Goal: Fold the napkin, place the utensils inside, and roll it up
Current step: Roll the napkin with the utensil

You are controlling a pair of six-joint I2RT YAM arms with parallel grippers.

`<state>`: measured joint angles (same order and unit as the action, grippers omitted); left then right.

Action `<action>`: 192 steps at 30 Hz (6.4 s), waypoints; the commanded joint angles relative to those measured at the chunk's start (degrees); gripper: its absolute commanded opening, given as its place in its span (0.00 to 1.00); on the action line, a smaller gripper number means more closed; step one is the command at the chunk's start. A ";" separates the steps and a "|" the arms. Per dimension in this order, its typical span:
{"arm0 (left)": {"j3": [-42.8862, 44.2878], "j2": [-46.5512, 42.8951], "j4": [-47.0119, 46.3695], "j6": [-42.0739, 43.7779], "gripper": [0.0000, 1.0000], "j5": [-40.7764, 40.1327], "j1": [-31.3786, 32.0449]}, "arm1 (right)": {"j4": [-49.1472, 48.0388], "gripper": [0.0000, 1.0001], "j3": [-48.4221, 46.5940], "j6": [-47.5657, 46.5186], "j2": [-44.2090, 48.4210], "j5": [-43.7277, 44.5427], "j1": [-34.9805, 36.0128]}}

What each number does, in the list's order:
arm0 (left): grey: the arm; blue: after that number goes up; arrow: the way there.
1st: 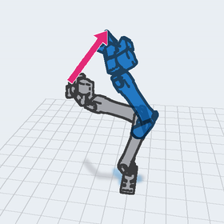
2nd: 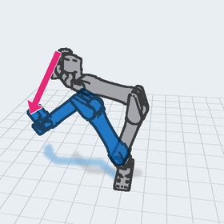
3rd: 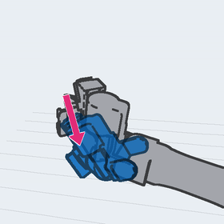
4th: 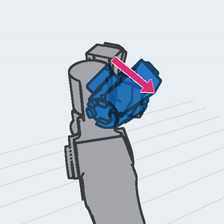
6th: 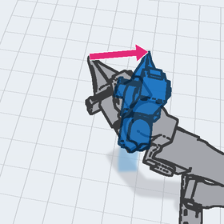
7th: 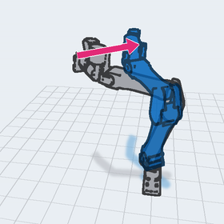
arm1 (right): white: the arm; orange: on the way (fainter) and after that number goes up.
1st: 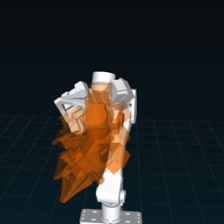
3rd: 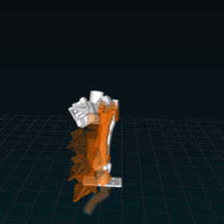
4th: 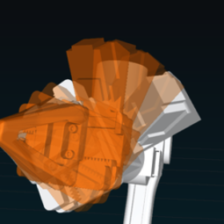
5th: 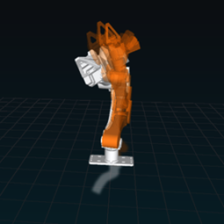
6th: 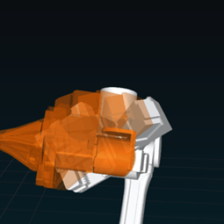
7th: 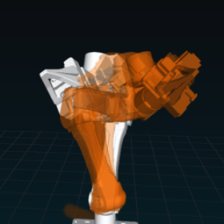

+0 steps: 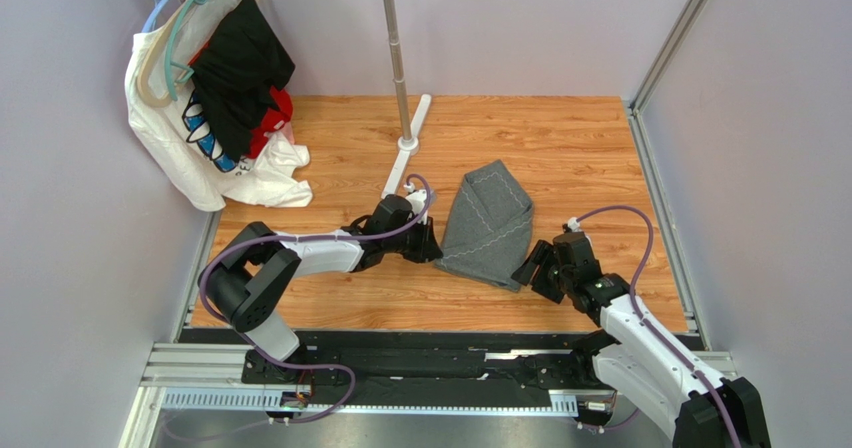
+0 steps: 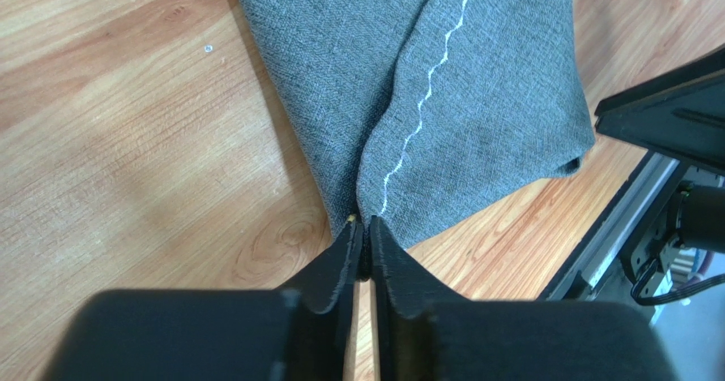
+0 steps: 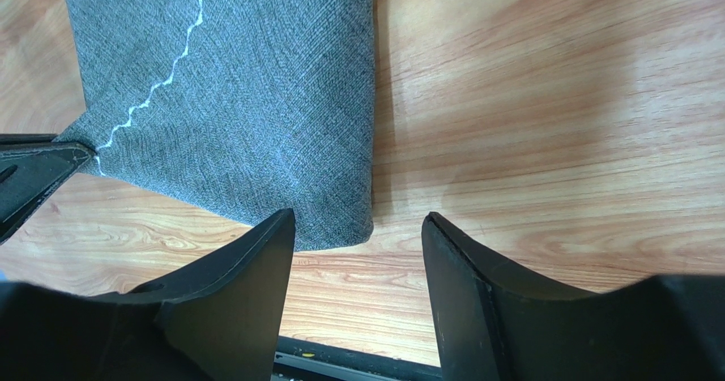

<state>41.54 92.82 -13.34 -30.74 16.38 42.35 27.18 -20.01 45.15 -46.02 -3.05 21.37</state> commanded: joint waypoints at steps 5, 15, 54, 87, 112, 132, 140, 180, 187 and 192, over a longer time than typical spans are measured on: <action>-2.16 -2.29 -1.86 -2.30 0.28 -3.46 0.19 | -5.12 0.61 0.15 1.17 -1.88 -3.45 0.34; -4.10 -3.08 -4.23 -5.81 0.53 -4.16 0.28 | -9.42 0.56 2.25 2.40 -6.36 -4.86 0.34; 1.52 6.50 -6.27 -7.93 0.04 4.97 0.19 | -1.26 0.61 -3.88 -4.79 -4.96 0.23 0.34; 13.39 8.43 31.27 -2.13 0.00 18.95 -9.92 | -24.45 0.58 -15.67 -36.97 -27.63 21.34 43.05; 19.63 14.58 39.97 4.11 0.00 24.57 -12.90 | -22.79 0.47 -19.45 -32.58 -43.54 31.44 46.22; 12.96 1.78 34.44 -0.89 0.65 19.23 -17.30 | -17.60 0.00 -22.09 -31.26 -44.86 13.00 43.77; -2.83 -15.98 22.15 -5.38 0.67 4.20 -17.65 | -16.90 0.00 -22.35 -31.70 -40.64 -5.01 37.27; -15.17 -12.92 -18.21 21.69 0.66 12.36 3.79 | -10.30 0.00 -32.20 -38.20 -58.30 -45.99 13.27; -15.17 -11.69 -19.51 22.48 0.66 7.97 5.11 | -10.48 0.00 -32.11 -38.55 -58.92 -46.70 13.09; -15.08 -11.34 -18.48 23.18 0.66 7.52 5.64 | -10.48 0.00 -32.11 -38.47 -58.92 -47.14 12.83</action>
<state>24.73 81.38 -29.82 -9.96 24.69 47.42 17.28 -50.74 8.01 -104.20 -49.93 34.74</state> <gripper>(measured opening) 0.663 0.017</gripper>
